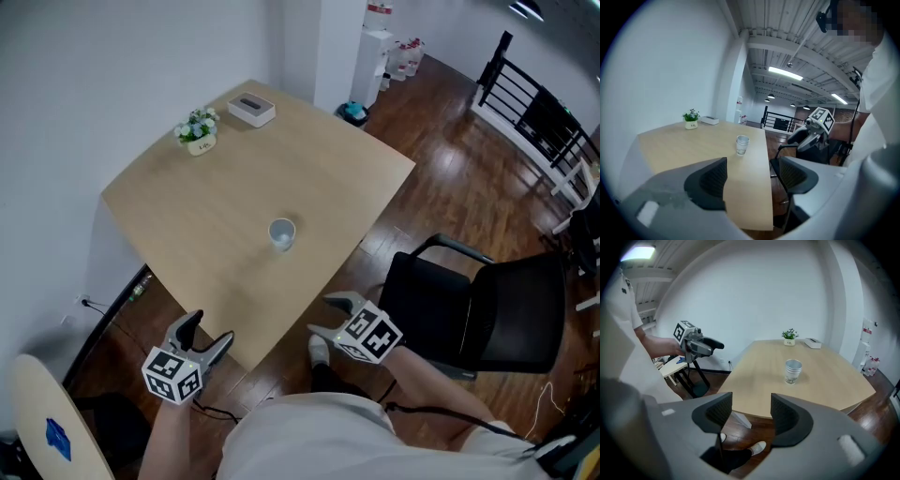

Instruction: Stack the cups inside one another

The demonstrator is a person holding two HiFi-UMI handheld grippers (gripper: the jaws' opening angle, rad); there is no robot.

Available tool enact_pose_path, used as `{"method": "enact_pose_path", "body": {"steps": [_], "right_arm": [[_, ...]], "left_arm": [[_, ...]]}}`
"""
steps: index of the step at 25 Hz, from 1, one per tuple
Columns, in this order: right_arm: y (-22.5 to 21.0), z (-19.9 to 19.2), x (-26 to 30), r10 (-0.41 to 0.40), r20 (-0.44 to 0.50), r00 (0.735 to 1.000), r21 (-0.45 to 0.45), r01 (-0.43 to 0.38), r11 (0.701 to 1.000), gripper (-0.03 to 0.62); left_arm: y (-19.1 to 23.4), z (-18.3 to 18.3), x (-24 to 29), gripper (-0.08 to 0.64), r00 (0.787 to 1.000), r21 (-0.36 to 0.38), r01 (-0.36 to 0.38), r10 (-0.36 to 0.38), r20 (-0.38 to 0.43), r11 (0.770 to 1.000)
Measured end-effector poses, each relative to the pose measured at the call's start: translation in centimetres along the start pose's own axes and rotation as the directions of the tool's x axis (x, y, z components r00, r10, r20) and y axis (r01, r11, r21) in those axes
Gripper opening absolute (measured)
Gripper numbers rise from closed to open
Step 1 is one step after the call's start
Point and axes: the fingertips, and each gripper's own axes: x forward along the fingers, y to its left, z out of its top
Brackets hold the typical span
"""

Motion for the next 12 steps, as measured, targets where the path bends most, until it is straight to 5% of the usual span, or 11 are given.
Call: {"method": "enact_pose_path", "body": {"steps": [12], "right_arm": [[20.0, -3.8, -2.1, -0.056, -0.048, 0.997, 0.079, 0.06, 0.995, 0.259]], "left_arm": [[-7.3, -10.6, -15.5, 0.345, 0.993, 0.068, 0.115, -0.113, -0.04, 0.991]]}}
